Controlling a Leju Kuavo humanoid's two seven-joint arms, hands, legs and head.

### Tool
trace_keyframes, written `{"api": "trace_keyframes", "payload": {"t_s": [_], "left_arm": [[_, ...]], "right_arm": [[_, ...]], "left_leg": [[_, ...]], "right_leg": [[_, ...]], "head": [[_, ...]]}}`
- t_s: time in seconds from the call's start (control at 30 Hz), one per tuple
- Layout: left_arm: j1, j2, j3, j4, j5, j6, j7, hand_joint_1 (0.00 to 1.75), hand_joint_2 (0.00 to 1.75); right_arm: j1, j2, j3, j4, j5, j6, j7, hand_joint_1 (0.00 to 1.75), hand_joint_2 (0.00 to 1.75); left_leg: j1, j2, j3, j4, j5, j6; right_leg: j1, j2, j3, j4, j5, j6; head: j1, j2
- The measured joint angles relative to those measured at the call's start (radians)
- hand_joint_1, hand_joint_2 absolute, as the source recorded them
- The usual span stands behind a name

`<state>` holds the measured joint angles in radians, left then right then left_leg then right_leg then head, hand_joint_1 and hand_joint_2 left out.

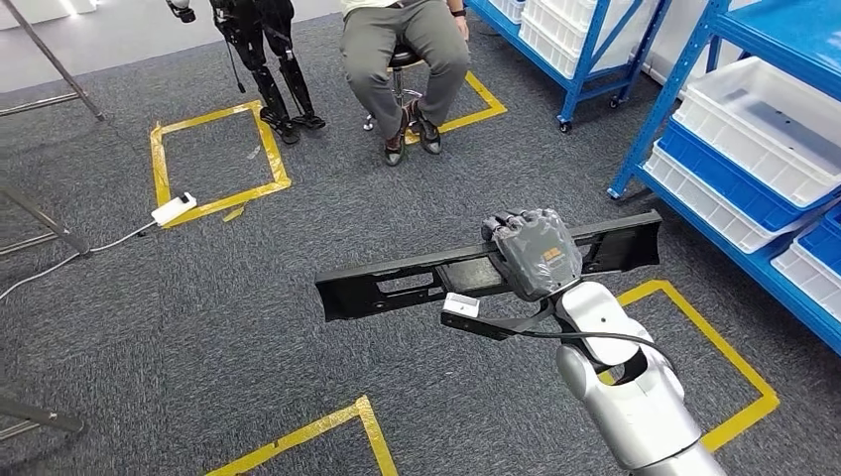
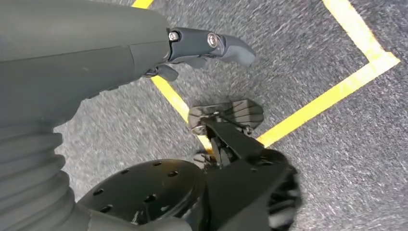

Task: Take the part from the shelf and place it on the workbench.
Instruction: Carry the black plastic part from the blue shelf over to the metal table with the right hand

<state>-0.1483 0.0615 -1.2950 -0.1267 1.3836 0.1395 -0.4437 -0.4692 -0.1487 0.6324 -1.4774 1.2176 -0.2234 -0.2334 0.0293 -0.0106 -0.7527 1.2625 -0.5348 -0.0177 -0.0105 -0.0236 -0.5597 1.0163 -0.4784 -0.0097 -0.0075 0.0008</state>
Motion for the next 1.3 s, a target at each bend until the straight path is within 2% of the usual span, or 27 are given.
{"api": "trace_keyframes", "payload": {"t_s": [0.03,0.07,0.1,0.13,0.2,0.23,0.3,0.33,0.4,0.47,0.53,0.57,0.6,0.67,0.7,0.73,0.77,0.83,0.9,0.97,1.03,1.07,1.1,1.13,1.2,1.27,1.3], "left_arm": [[0.000,0.000,0.000,0.000,0.000,0.000,0.000,0.00,1.75],[0.001,0.000,0.000,0.000,0.000,0.000,0.000,0.00,1.75],[0.001,0.000,0.000,0.000,0.000,0.001,0.000,0.00,1.75],[0.000,0.000,0.000,0.000,0.000,0.001,0.000,0.00,1.75],[-0.002,0.000,0.000,0.000,0.000,0.001,0.001,0.00,1.75],[-0.003,0.000,0.000,0.000,0.000,0.001,0.002,0.00,1.75],[-0.004,0.000,0.000,0.000,0.000,0.001,0.004,0.00,1.75],[-0.004,-0.001,0.000,0.000,0.000,0.001,0.005,0.00,1.75],[-0.006,-0.003,0.000,0.000,0.000,0.001,0.006,0.00,1.75],[-0.009,-0.004,0.000,0.000,0.000,0.001,0.006,0.00,1.75],[-0.008,-0.005,-0.001,0.000,0.000,0.000,0.006,0.00,1.75],[-0.008,-0.005,-0.003,0.000,0.000,0.000,0.006,0.00,1.75],[-0.007,-0.006,-0.004,0.000,0.000,-0.001,0.006,0.00,1.75],[-0.008,-0.006,-0.010,0.000,0.000,-0.001,0.006,0.00,1.75],[-0.008,-0.006,-0.012,0.000,-0.001,-0.001,0.006,0.00,1.75],[-0.009,-0.006,-0.013,0.000,-0.001,-0.001,0.006,0.00,1.75],[-0.008,-0.006,-0.015,0.000,-0.001,-0.001,0.006,0.00,1.75],[-0.005,-0.006,-0.016,0.000,0.000,-0.002,0.007,0.00,1.75],[-0.001,-0.007,-0.016,0.000,0.000,-0.002,0.010,0.00,1.75],[-0.002,-0.007,-0.018,0.000,0.000,-0.003,0.012,0.00,1.75],[-0.002,-0.008,-0.021,0.000,0.000,-0.003,0.013,0.00,1.75],[-0.002,-0.008,-0.022,0.000,0.000,-0.003,0.014,0.00,1.75],[-0.002,-0.008,-0.024,0.000,0.000,-0.003,0.016,0.00,1.75],[-0.002,-0.008,-0.025,0.000,0.000,-0.003,0.018,0.00,1.75],[-0.005,-0.006,-0.026,0.000,0.000,-0.004,0.020,0.00,1.75],[-0.010,-0.004,-0.030,0.000,-0.001,-0.005,0.021,0.00,1.75],[-0.011,-0.004,-0.032,0.000,-0.002,-0.006,0.021,0.00,1.75]], "right_arm": [[0.000,0.000,0.001,0.001,0.000,0.001,0.000,1.52,1.75],[0.000,0.000,0.002,0.001,0.000,0.002,0.000,1.52,1.75],[-0.001,0.001,0.003,0.001,0.000,0.003,0.000,1.52,1.75],[-0.002,0.001,0.004,0.001,0.000,0.004,0.000,1.52,1.75],[-0.005,0.001,0.004,0.001,-0.001,0.004,0.000,1.52,1.75],[-0.007,0.000,0.005,0.001,-0.001,0.005,-0.001,1.52,1.75],[-0.008,-0.002,0.005,0.001,-0.002,0.005,-0.002,1.52,1.75],[-0.008,-0.003,0.005,0.001,-0.003,0.004,-0.003,1.52,1.75],[-0.008,-0.008,0.004,0.001,-0.006,0.004,-0.004,1.52,1.75],[-0.006,-0.017,0.003,0.001,-0.008,0.004,-0.007,1.52,1.75],[0.000,-0.023,0.003,0.003,-0.009,0.004,-0.009,1.52,1.75],[0.002,-0.026,0.003,0.004,-0.009,0.004,-0.010,1.52,1.75],[0.003,-0.027,0.003,0.005,-0.009,0.004,-0.011,1.52,1.75],[0.003,-0.031,0.003,0.006,-0.010,0.004,-0.011,1.52,1.75],[0.002,-0.032,0.003,0.006,-0.010,0.004,-0.011,1.52,1.75],[0.002,-0.033,0.003,0.006,-0.011,0.004,-0.012,1.52,1.75],[0.002,-0.033,0.003,0.006,-0.013,0.004,-0.012,1.52,1.75],[-0.003,-0.033,0.002,0.009,-0.018,0.004,-0.015,1.52,1.75],[-0.011,-0.031,0.002,0.014,-0.025,0.004,-0.018,1.52,1.75],[-0.017,-0.030,0.001,0.022,-0.031,0.004,-0.021,1.52,1.75],[-0.019,-0.030,0.002,0.030,-0.035,0.002,-0.023,1.52,1.75],[-0.019,-0.029,0.002,0.033,-0.037,0.002,-0.025,1.52,1.75],[-0.019,-0.029,0.003,0.034,-0.040,0.002,-0.027,1.52,1.75],[-0.020,-0.028,0.003,0.035,-0.043,0.002,-0.030,1.52,1.75],[-0.023,-0.027,0.003,0.035,-0.047,0.002,-0.033,1.52,1.75],[-0.024,-0.027,0.003,0.034,-0.047,0.002,-0.034,1.52,1.75],[-0.024,-0.027,0.003,0.033,-0.047,0.003,-0.033,1.52,1.75]], "left_leg": [[0.000,0.002,-0.015,0.034,-0.008,0.001],[0.000,0.005,-0.012,0.032,0.001,0.003],[-0.001,0.010,0.013,-0.011,0.026,0.007],[-0.004,0.023,0.053,-0.081,0.057,0.014],[-0.014,0.052,0.115,-0.196,0.093,0.026],[-0.020,0.059,0.128,-0.223,0.098,0.030],[-0.025,0.045,0.127,-0.231,0.100,0.036],[-0.023,0.037,0.129,-0.237,0.104,0.041],[-0.016,0.022,0.133,-0.249,0.113,0.052],[-0.012,0.004,0.132,-0.252,0.118,0.058],[-0.011,-0.017,0.129,-0.252,0.119,0.057],[-0.010,-0.028,0.129,-0.251,0.120,0.055],[-0.008,-0.039,0.129,-0.251,0.122,0.052],[-0.005,-0.061,0.127,-0.249,0.123,0.042],[-0.005,-0.071,0.125,-0.248,0.124,0.034],[-0.005,-0.079,0.121,-0.247,0.127,0.026],[-0.005,-0.087,0.117,-0.249,0.130,0.018],[0.000,-0.094,0.112,-0.251,0.133,0.007],[0.002,-0.057,0.096,-0.221,0.113,0.002],[0.000,-0.008,0.042,-0.102,0.050,0.001],[0.000,0.006,-0.018,0.027,-0.001,0.003],[-0.001,0.007,-0.024,0.042,0.001,0.006],[-0.003,0.009,-0.011,0.019,0.019,0.012],[-0.008,0.016,0.021,-0.039,0.048,0.021],[-0.025,0.053,0.093,-0.170,0.092,0.041],[-0.041,0.073,0.121,-0.225,0.102,0.054],[-0.045,0.065,0.121,-0.229,0.104,0.057]], "right_leg": [[0.005,-0.009,0.000,0.000,-0.001,-0.001],[0.009,-0.018,0.000,0.000,-0.001,-0.002],[0.012,-0.026,0.001,0.000,-0.002,-0.003],[0.015,-0.034,0.002,0.000,-0.003,-0.004],[0.023,-0.048,0.002,0.001,-0.005,-0.003],[0.026,-0.055,0.001,0.002,-0.006,-0.002],[0.028,-0.069,0.001,0.000,-0.007,0.002],[0.028,-0.068,-0.001,0.004,-0.011,0.006],[0.024,-0.036,-0.021,0.050,-0.039,0.010],[0.015,0.006,-0.079,0.175,-0.094,0.009],[0.005,0.018,-0.132,0.287,-0.130,0.016],[0.000,0.019,-0.134,0.290,-0.124,0.026],[-0.006,0.021,-0.118,0.254,-0.103,0.038],[-0.021,0.043,-0.053,0.113,-0.045,0.062],[-0.025,0.056,-0.026,0.056,-0.025,0.066],[-0.026,0.067,-0.011,0.021,-0.014,0.065],[-0.023,0.070,-0.006,0.011,-0.012,0.060],[-0.020,0.055,-0.006,0.011,-0.006,0.046],[-0.021,0.040,-0.004,0.009,-0.002,0.031],[-0.012,0.024,-0.004,0.008,-0.002,0.016],[0.000,0.003,-0.005,0.008,-0.004,0.008],[0.005,-0.006,-0.005,0.008,-0.005,0.007],[0.010,-0.016,-0.004,0.008,-0.006,0.005],[0.013,-0.025,-0.003,0.008,-0.007,0.004],[0.019,-0.041,-0.001,0.008,-0.009,0.002],[0.022,-0.057,-0.001,0.007,-0.011,0.003],[0.022,-0.066,-0.001,0.006,-0.011,0.005]], "head": [[0.000,0.000],[0.000,0.000],[0.000,0.000],[0.000,0.000],[0.001,0.000],[0.001,0.000],[0.001,0.000],[0.001,0.000],[0.003,0.000],[0.006,0.000],[0.007,0.000],[0.007,0.000],[0.007,0.000],[0.007,0.000],[0.007,0.000],[0.006,0.000],[0.006,0.000],[0.005,0.000],[0.002,0.000],[-0.001,0.000],[-0.001,0.000],[-0.002,0.000],[-0.002,0.000],[-0.002,0.000],[-0.001,0.000],[-0.001,0.000],[-0.001,0.000]]}}
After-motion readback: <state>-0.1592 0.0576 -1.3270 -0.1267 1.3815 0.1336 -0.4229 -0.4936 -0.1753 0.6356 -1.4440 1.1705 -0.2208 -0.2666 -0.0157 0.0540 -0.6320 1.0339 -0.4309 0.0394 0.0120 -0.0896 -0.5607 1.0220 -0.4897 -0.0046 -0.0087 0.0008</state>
